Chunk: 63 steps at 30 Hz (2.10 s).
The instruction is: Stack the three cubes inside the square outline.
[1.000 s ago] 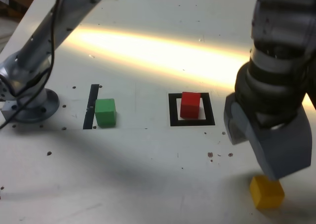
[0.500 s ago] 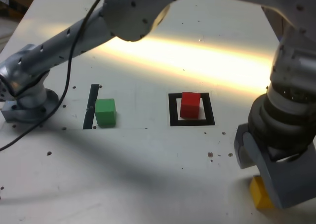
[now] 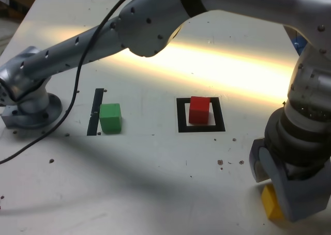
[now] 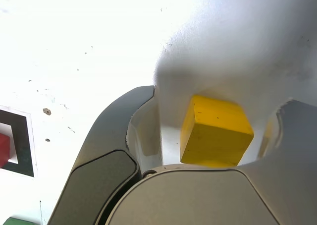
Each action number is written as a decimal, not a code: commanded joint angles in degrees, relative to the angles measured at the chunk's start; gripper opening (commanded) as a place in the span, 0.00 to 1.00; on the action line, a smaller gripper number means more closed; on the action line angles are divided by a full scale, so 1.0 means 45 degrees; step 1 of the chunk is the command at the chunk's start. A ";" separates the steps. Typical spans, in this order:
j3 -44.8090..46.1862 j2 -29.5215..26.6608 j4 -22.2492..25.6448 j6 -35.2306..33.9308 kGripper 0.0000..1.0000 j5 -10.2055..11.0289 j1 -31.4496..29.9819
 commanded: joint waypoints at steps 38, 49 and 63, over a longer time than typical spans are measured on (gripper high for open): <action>0.5680 -0.4615 0.0166 -0.4493 0.33 0.1932 0.2059; 0.8188 -0.6644 0.0027 -0.6332 0.33 0.0989 0.4487; 0.8520 -0.6117 -0.0648 -0.7382 0.33 -0.0913 0.5347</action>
